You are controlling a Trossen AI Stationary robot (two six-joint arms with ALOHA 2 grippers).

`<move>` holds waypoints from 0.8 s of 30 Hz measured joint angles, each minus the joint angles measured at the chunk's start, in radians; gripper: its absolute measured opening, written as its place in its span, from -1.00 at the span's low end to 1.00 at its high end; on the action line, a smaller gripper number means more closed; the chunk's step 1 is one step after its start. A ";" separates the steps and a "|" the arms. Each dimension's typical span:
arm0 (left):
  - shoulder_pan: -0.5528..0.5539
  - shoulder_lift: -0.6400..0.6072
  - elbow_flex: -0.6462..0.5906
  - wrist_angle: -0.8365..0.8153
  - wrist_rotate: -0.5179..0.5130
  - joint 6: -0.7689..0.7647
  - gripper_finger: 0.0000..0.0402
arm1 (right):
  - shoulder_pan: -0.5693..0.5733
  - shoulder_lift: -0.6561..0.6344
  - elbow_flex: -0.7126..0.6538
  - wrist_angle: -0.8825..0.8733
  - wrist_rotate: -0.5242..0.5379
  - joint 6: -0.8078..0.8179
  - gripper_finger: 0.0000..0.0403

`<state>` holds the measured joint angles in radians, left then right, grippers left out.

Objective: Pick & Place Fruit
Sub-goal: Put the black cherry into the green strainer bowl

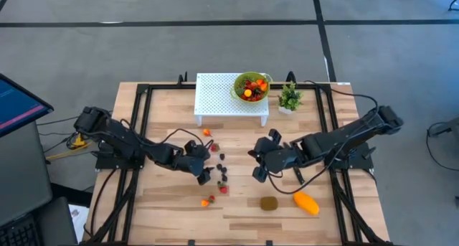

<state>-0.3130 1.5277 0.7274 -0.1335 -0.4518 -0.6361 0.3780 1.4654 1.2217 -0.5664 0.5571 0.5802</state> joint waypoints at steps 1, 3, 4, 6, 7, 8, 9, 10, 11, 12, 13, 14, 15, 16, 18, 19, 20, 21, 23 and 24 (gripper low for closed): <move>0.000 0.004 -0.011 0.009 0.001 -0.003 0.50 | -0.001 -0.006 0.000 0.000 0.010 0.000 -0.99; -0.002 0.009 -0.026 0.021 0.011 -0.004 0.50 | -0.001 -0.013 0.000 -0.002 0.027 -0.002 -0.99; -0.003 0.021 -0.026 0.049 0.017 -0.004 0.50 | -0.001 -0.014 0.000 -0.001 0.037 -0.004 -0.99; -0.013 0.042 -0.025 0.075 0.024 0.004 0.50 | -0.001 -0.018 0.000 -0.003 0.053 -0.012 -0.99; -0.019 0.061 -0.025 0.100 0.029 0.015 0.50 | -0.001 -0.020 0.000 -0.002 0.058 -0.013 -0.99; -0.026 0.080 -0.025 0.120 0.032 0.026 0.50 | -0.001 -0.021 0.000 -0.001 0.059 -0.014 -0.99; -0.030 0.099 -0.025 0.129 0.032 0.028 0.50 | -0.001 -0.022 0.000 -0.002 0.060 -0.014 -0.99; -0.034 0.117 -0.025 0.139 0.033 0.029 0.50 | -0.002 -0.021 0.000 -0.003 0.060 -0.014 -0.99; -0.035 0.134 -0.025 0.141 0.032 0.028 0.50 | -0.004 -0.021 0.000 -0.007 0.060 -0.014 -0.99; -0.035 0.152 -0.025 0.145 0.032 0.026 0.50 | -0.006 -0.021 0.000 -0.009 0.060 -0.014 -0.99; -0.035 0.168 -0.025 0.148 0.032 0.025 0.50 | -0.006 -0.021 0.000 -0.008 0.060 -0.014 -0.99; -0.035 0.182 -0.027 0.153 0.029 0.026 0.50 | -0.006 -0.021 0.000 -0.009 0.060 -0.014 -0.99; -0.035 0.193 -0.026 0.171 0.022 0.024 0.50 | -0.006 -0.021 0.000 -0.009 0.060 -0.014 -0.99; -0.035 0.201 -0.026 0.190 0.015 0.025 0.50 | -0.006 -0.021 0.000 -0.009 0.060 -0.014 -0.99; -0.035 0.213 -0.026 0.215 0.011 0.025 0.50 | -0.006 -0.021 0.000 -0.009 0.060 -0.014 -0.99; -0.035 0.218 -0.025 0.224 0.003 0.026 0.50 | -0.006 -0.021 0.000 -0.010 0.060 -0.016 -0.99; -0.035 0.219 -0.025 0.225 -0.003 0.026 0.50 | -0.006 -0.021 0.000 -0.009 0.060 -0.025 -0.99; -0.035 0.220 -0.025 0.225 -0.005 0.027 0.49 | -0.006 -0.021 0.000 -0.009 0.060 -0.034 -0.99; -0.035 0.220 -0.025 0.225 -0.007 0.028 0.45 | -0.006 -0.021 0.000 -0.010 0.060 -0.037 -0.99; -0.035 0.220 -0.025 0.224 -0.010 0.028 0.41 | -0.006 -0.021 0.000 -0.010 0.060 -0.037 -0.99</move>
<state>-0.3481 1.7477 0.7025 0.0902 -0.4619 -0.6083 0.3721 1.4445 1.2217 -0.5762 0.6167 0.5430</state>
